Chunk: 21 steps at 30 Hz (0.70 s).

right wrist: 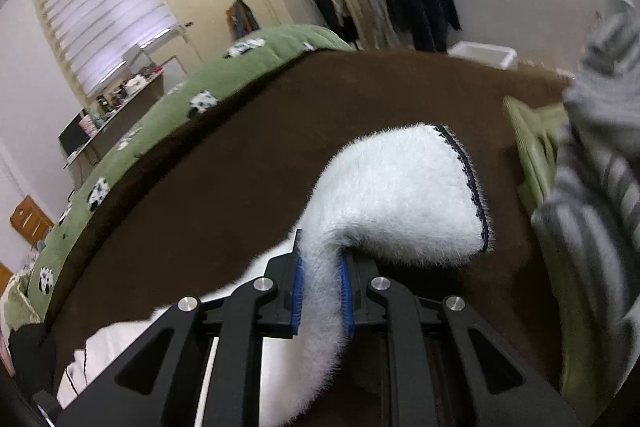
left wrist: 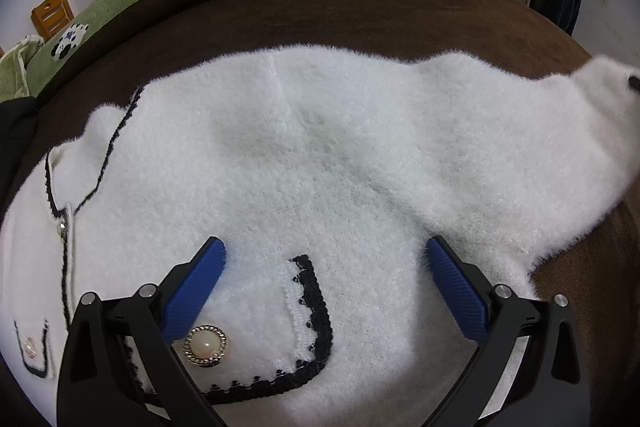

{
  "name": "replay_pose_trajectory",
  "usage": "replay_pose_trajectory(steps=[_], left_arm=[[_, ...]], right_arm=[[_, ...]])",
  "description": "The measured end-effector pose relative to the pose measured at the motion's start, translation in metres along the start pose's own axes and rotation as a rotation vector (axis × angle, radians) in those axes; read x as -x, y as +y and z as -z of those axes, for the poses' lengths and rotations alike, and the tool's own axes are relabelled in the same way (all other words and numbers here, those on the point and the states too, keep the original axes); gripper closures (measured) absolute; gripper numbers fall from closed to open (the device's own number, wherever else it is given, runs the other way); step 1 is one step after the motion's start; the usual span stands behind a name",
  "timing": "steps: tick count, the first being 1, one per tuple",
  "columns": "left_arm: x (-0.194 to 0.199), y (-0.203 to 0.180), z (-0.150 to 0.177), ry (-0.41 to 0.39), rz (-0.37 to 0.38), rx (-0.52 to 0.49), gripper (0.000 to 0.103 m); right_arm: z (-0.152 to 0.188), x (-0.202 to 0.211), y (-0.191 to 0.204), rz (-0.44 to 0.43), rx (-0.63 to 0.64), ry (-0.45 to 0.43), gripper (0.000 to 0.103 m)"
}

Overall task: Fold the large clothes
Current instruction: 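Lift the sleeve with the right tool and fold it across the cardigan body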

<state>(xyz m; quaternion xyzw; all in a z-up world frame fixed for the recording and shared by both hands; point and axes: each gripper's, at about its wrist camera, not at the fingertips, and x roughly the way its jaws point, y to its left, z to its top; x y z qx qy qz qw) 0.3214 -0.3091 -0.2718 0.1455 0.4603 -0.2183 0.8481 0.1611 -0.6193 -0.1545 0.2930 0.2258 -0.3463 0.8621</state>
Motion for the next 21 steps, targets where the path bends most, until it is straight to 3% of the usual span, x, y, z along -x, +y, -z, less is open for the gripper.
replay_pose_trajectory(steps=[6, 13, 18, 21], left_arm=[[0.022, 0.011, 0.000, 0.036, -0.045, 0.003, 0.006], [0.073, 0.061, 0.038, 0.035, -0.083, 0.073, 0.006], [0.109, 0.109, 0.069, 0.020, -0.140, 0.125, 0.006], [0.130, 0.138, 0.089, 0.007, -0.181, 0.155, 0.006]], right_arm=[[-0.020, 0.044, 0.047, -0.088, 0.082, -0.046, 0.088], [-0.040, 0.104, 0.127, -0.209, 0.193, -0.110, 0.088], [-0.026, 0.135, 0.190, -0.230, 0.329, -0.139, 0.088], [0.003, 0.147, 0.236, -0.224, 0.460, -0.153, 0.088]])
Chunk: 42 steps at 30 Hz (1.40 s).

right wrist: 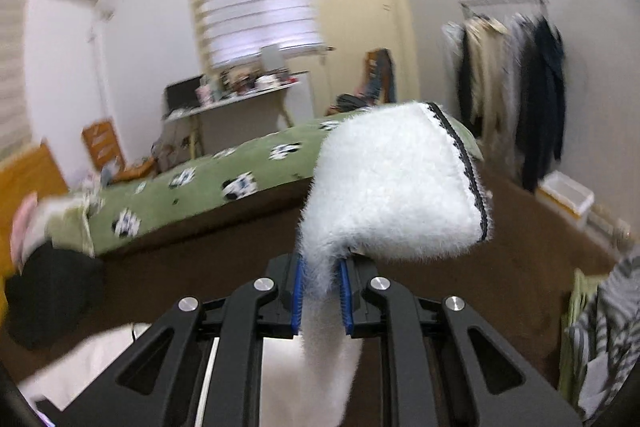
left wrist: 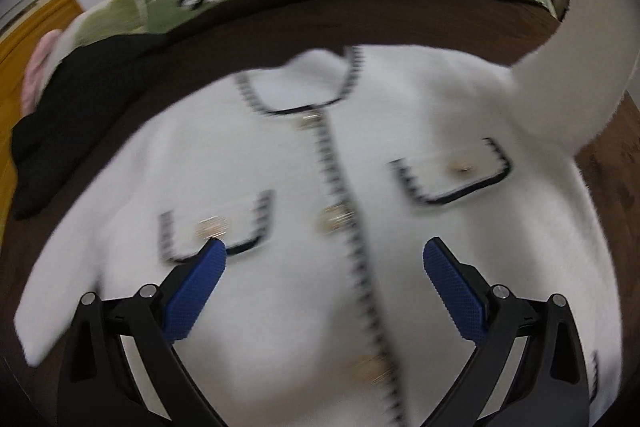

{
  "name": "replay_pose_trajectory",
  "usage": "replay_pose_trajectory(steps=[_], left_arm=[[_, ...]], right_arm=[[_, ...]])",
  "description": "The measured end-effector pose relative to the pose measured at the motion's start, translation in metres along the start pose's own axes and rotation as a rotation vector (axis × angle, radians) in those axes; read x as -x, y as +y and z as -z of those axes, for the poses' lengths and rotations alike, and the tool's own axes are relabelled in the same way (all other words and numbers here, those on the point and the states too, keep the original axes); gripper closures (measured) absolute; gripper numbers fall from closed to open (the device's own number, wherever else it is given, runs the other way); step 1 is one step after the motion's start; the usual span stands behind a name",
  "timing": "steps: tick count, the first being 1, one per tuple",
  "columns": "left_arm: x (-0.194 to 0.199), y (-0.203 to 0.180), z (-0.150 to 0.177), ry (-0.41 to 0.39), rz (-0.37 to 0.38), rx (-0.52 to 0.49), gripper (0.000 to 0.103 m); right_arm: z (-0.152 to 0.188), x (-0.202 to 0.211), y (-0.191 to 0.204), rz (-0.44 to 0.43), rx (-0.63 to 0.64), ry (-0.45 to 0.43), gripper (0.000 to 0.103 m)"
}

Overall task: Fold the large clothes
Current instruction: 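Lift the sleeve with the right tool and fold it across the cardigan body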

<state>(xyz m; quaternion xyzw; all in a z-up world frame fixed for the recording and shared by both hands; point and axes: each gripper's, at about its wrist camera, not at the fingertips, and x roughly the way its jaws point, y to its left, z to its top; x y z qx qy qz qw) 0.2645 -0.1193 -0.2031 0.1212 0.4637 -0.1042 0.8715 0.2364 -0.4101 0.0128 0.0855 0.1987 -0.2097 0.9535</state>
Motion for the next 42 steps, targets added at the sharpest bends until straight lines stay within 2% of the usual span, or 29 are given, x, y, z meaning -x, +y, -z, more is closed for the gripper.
replay_pose_trajectory(steps=[3, 8, 12, 17, 21, 23, 25, 26, 27, 29, 33, 37, 40, 42], left_arm=[[0.011, 0.032, 0.015, -0.005, -0.047, 0.028, 0.006], [0.016, 0.073, 0.034, 0.012, -0.083, 0.085, 0.006], [0.019, 0.090, 0.044, 0.038, -0.103, 0.090, 0.006], [0.032, 0.105, 0.054, 0.035, -0.126, 0.106, 0.006], [0.040, 0.117, 0.060, 0.043, -0.119, 0.148, 0.006], [0.042, 0.120, 0.062, 0.042, -0.124, 0.148, 0.006], [0.043, 0.122, 0.062, 0.039, -0.129, 0.146, 0.006], [0.043, 0.123, 0.062, 0.037, -0.133, 0.144, 0.006], [0.044, 0.124, 0.062, 0.034, -0.140, 0.143, 0.006], [0.046, 0.127, 0.062, 0.032, -0.140, 0.149, 0.006], [0.046, 0.132, 0.064, 0.036, -0.116, 0.172, 0.006], [0.041, 0.132, 0.071, 0.056, -0.100, 0.190, 0.006], [0.035, 0.131, 0.077, 0.080, -0.086, 0.202, 0.006], [0.033, 0.130, 0.079, 0.083, -0.076, 0.210, 0.006]], right_arm=[[0.021, -0.007, 0.051, -0.003, 0.124, 0.025, 0.088], [0.087, -0.031, 0.123, -0.048, 0.226, 0.144, 0.088], [0.147, -0.050, 0.179, -0.092, 0.332, 0.250, 0.088], [0.220, -0.064, 0.227, -0.144, 0.478, 0.373, 0.088], [0.259, -0.072, 0.240, -0.152, 0.548, 0.455, 0.085], [0.262, -0.069, 0.239, -0.152, 0.558, 0.445, 0.081], [0.260, -0.068, 0.238, -0.156, 0.565, 0.461, 0.068], [0.256, -0.067, 0.236, -0.146, 0.555, 0.469, 0.056], [0.251, -0.067, 0.233, -0.148, 0.529, 0.468, 0.039], [0.236, -0.060, 0.219, -0.204, 0.432, 0.459, 0.024], [0.217, -0.045, 0.202, -0.326, 0.311, 0.460, 0.024], [0.205, -0.049, 0.209, -0.392, 0.280, 0.471, 0.025], [0.194, -0.068, 0.216, -0.427, 0.215, 0.507, 0.032], [0.190, -0.075, 0.219, -0.441, 0.184, 0.521, 0.046]])
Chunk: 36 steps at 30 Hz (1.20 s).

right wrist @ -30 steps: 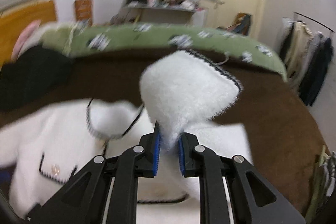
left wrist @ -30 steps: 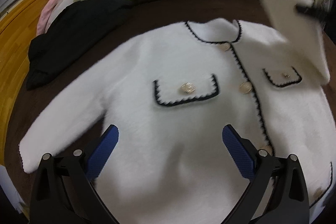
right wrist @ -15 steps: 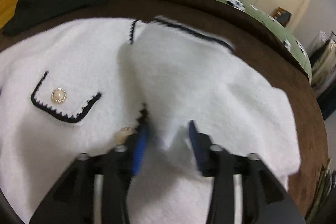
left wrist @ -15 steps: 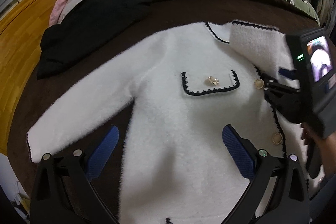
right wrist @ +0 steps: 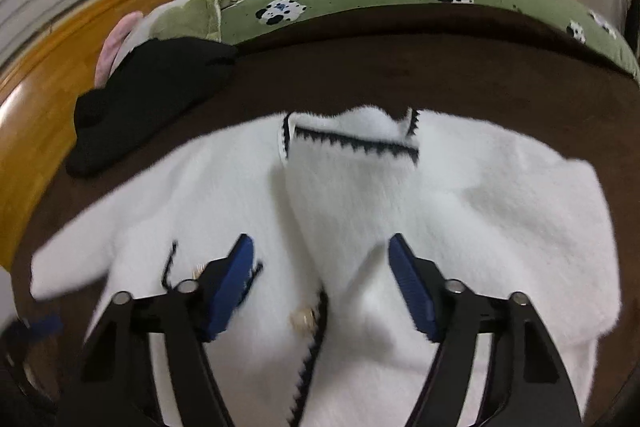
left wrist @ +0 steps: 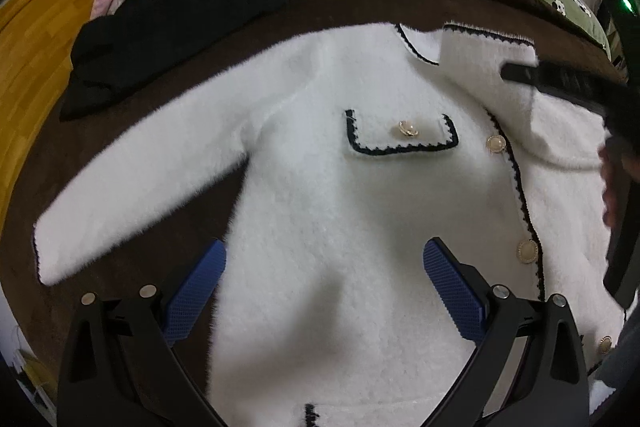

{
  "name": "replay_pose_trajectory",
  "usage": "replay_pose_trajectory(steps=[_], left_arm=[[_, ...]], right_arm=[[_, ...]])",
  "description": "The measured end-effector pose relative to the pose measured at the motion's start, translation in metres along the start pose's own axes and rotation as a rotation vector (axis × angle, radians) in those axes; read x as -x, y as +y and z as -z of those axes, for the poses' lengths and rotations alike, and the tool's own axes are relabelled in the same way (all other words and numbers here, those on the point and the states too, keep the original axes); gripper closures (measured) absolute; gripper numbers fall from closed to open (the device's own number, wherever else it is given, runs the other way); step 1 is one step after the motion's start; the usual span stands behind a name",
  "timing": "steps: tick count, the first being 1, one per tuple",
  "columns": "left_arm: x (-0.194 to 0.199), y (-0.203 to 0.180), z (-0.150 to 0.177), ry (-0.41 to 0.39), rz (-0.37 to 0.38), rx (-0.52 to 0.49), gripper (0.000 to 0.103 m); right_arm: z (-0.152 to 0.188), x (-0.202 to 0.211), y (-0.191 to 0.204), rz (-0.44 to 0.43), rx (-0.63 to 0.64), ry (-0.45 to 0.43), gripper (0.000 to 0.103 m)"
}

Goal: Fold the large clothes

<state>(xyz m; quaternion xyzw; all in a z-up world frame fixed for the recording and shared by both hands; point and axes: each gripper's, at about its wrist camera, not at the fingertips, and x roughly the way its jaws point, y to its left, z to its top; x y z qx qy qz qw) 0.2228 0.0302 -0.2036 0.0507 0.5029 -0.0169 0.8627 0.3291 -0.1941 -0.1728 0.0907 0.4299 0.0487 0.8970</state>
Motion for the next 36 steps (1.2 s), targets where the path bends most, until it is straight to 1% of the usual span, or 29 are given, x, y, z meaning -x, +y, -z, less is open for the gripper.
replay_pose_trajectory(steps=[1, 2, 3, 4, 5, 7, 10, 13, 15, 17, 20, 22, 24, 27, 28, 31, 33, 36], left_arm=[[-0.001, -0.002, 0.000, 0.000, 0.006, 0.000, 0.006], [-0.002, -0.003, -0.001, 0.000, 0.009, -0.007, 0.006], [-0.003, -0.005, -0.001, -0.002, 0.006, -0.013, 0.006], [-0.003, -0.006, -0.002, -0.003, -0.001, -0.022, 0.006], [-0.004, -0.007, -0.002, -0.004, -0.007, -0.026, 0.006], [-0.006, -0.004, -0.001, -0.002, -0.010, -0.023, 0.006], [-0.012, 0.002, 0.002, 0.016, -0.011, -0.008, 0.006], [-0.020, 0.008, 0.009, 0.043, -0.017, 0.009, 0.006], [-0.024, 0.011, 0.013, 0.055, -0.023, 0.017, 0.006], [-0.027, 0.015, 0.018, 0.067, -0.023, 0.029, 0.006], [-0.030, 0.018, 0.023, 0.079, -0.025, 0.040, 0.006], [-0.034, 0.018, 0.026, 0.092, -0.023, 0.042, 0.006], [-0.038, 0.017, 0.029, 0.104, -0.024, 0.041, 0.006], [-0.043, 0.015, 0.033, 0.118, -0.040, 0.032, 0.006], [-0.044, 0.014, 0.034, 0.116, -0.042, 0.030, 0.006], [-0.041, 0.014, 0.034, 0.110, -0.043, 0.037, 0.006], [-0.035, 0.017, 0.033, 0.098, -0.032, 0.058, 0.006], [-0.020, 0.026, 0.029, 0.075, -0.021, 0.078, 0.006]], right_arm=[[-0.006, -0.005, -0.002, -0.010, -0.019, 0.012, 0.051], [-0.012, -0.010, -0.004, -0.009, -0.024, 0.022, 0.066], [-0.016, -0.014, -0.005, -0.014, -0.027, 0.036, 0.084], [-0.018, -0.016, -0.006, -0.027, -0.031, 0.045, 0.092], [-0.021, -0.016, -0.004, -0.049, -0.030, 0.046, 0.094], [-0.023, -0.015, 0.006, -0.065, 0.003, 0.037, 0.094], [-0.020, -0.023, 0.025, -0.080, 0.055, 0.066, 0.094], [-0.010, -0.040, 0.037, -0.103, 0.062, 0.123, 0.094], [0.003, -0.051, 0.045, -0.143, 0.067, 0.185, 0.094], [0.017, -0.055, 0.054, -0.147, 0.088, 0.212, 0.091], [0.034, -0.055, 0.056, -0.183, 0.062, 0.250, 0.086], [0.042, -0.045, 0.057, -0.201, 0.044, 0.245, 0.081], [0.046, -0.028, 0.052, -0.222, 0.011, 0.208, 0.070], [0.041, -0.004, 0.040, -0.197, -0.018, 0.137, 0.061], [0.036, 0.000, 0.034, -0.168, -0.025, 0.112, 0.060], [0.026, -0.005, 0.022, -0.111, -0.036, 0.105, 0.060], [0.023, -0.010, 0.020, -0.101, -0.030, 0.113, 0.060], [0.024, -0.013, 0.030, -0.092, 0.009, 0.123, 0.059]])
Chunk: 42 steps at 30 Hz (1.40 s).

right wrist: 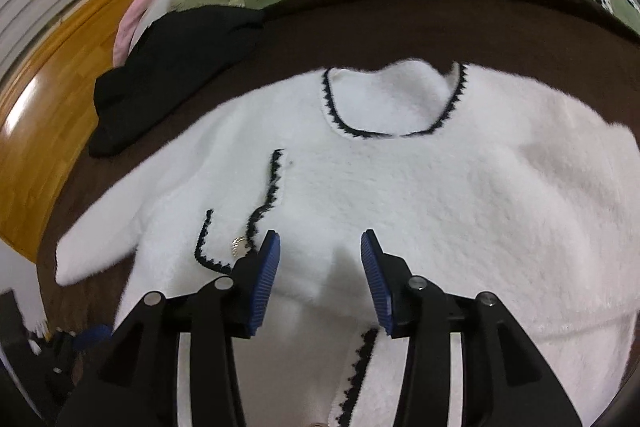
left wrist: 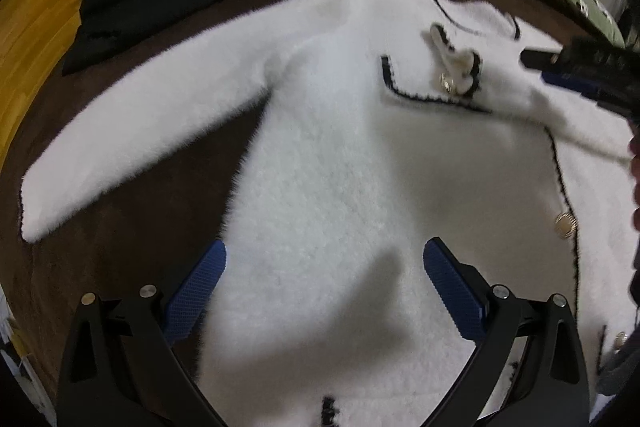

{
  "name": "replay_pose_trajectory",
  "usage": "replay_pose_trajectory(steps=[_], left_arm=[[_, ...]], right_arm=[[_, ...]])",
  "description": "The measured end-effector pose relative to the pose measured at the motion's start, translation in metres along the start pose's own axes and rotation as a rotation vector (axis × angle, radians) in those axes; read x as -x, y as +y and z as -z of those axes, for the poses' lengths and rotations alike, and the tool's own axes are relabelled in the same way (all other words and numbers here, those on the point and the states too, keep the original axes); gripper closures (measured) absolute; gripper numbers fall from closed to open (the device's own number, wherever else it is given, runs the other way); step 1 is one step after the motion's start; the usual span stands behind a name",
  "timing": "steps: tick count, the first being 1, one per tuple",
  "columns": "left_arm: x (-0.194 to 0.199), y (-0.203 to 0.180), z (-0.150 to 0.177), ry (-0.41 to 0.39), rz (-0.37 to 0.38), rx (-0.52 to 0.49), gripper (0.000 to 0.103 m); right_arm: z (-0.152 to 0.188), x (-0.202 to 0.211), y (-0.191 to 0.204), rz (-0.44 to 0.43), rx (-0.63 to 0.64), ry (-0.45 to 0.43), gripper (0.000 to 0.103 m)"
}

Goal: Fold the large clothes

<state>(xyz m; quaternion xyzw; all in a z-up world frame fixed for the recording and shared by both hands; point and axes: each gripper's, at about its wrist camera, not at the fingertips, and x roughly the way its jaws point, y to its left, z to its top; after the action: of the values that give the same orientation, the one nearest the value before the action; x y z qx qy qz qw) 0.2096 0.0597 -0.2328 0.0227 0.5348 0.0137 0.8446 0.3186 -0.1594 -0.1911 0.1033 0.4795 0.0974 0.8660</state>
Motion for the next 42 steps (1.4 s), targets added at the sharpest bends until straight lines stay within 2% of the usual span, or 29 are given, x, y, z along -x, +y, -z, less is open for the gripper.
replay_pose_trajectory(steps=[4, 10, 12, 15, 21, 25, 29, 30, 32, 34, 38, 40, 41, 42], left_arm=[[0.017, 0.017, -0.008, -0.011, 0.015, 0.022, 0.006], [0.042, 0.071, -0.018, -0.042, -0.007, 0.131, 0.006], [0.047, 0.092, -0.016, -0.058, -0.022, 0.159, 0.006], [0.048, 0.132, -0.012, -0.075, -0.042, 0.249, 0.006], [0.031, 0.221, 0.019, -0.093, -0.029, 0.493, 0.007], [0.016, 0.261, 0.033, -0.120, -0.026, 0.595, 0.007], [-0.003, 0.291, 0.045, -0.123, 0.004, 0.695, 0.017], [-0.007, 0.297, 0.047, -0.120, 0.014, 0.716, 0.024], [-0.017, 0.302, 0.048, -0.123, 0.033, 0.734, 0.032], [-0.027, 0.308, 0.047, -0.123, 0.060, 0.751, 0.035], [-0.034, 0.315, 0.040, -0.172, 0.097, 0.757, 0.045], [-0.035, 0.320, 0.038, -0.212, 0.092, 0.755, 0.056], [-0.036, 0.322, 0.038, -0.220, 0.086, 0.754, 0.063], [-0.039, 0.323, 0.037, -0.224, 0.081, 0.749, 0.067]], right_arm=[[0.002, -0.001, 0.023, 0.002, 0.038, -0.014, 0.046], [-0.009, 0.001, 0.062, -0.006, 0.110, -0.030, 0.044], [-0.015, 0.001, 0.075, -0.019, 0.125, -0.045, 0.038], [-0.022, -0.003, 0.095, -0.024, 0.147, -0.058, 0.035], [-0.025, -0.024, 0.127, -0.028, 0.185, -0.026, 0.035], [-0.024, -0.043, 0.139, -0.021, 0.207, 0.001, 0.035], [-0.022, -0.060, 0.146, -0.014, 0.213, 0.021, 0.035], [-0.022, -0.065, 0.147, -0.012, 0.215, 0.025, 0.034], [-0.023, -0.074, 0.153, -0.002, 0.231, 0.028, 0.031], [-0.026, -0.083, 0.156, 0.014, 0.240, 0.024, 0.029], [-0.031, -0.096, 0.155, 0.027, 0.226, 0.023, 0.029], [-0.033, -0.100, 0.156, 0.035, 0.226, 0.016, 0.022], [-0.033, -0.104, 0.158, 0.049, 0.232, 0.016, 0.015], [-0.033, -0.107, 0.160, 0.063, 0.237, 0.014, 0.013]])
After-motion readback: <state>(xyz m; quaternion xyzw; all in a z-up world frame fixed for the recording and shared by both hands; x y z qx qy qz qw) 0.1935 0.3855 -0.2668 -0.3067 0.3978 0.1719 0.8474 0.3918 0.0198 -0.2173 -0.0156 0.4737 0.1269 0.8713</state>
